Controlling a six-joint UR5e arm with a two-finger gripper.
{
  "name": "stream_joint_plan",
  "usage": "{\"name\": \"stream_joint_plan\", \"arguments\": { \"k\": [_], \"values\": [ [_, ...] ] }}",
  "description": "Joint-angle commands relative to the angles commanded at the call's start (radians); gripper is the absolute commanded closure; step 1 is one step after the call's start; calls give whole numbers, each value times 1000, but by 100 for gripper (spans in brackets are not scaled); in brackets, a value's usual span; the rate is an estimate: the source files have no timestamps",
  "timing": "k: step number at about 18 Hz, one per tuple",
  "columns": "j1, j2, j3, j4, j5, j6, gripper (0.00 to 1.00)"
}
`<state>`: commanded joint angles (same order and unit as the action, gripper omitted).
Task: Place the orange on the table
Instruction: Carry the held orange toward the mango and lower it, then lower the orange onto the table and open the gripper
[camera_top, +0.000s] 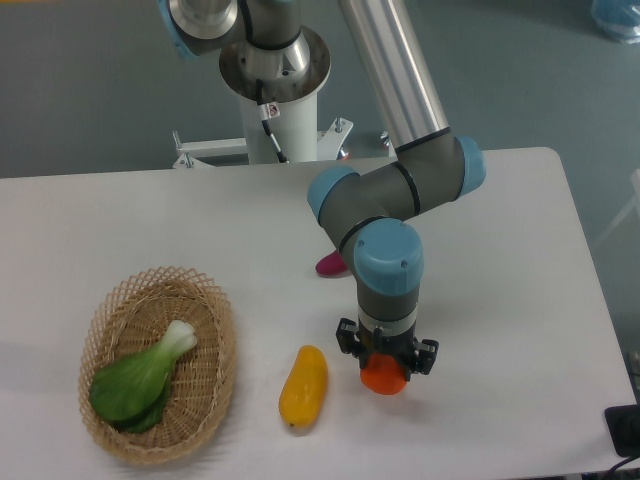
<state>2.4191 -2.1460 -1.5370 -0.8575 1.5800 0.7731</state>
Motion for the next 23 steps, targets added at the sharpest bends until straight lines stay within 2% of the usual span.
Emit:
{"name": "stream_joint_plan", "arguments": {
  "k": [14,23],
  "values": [
    [-2,-11,-5,0,3,0,34],
    [-2,-14,-5,-3,5,0,27]
  ]
}}
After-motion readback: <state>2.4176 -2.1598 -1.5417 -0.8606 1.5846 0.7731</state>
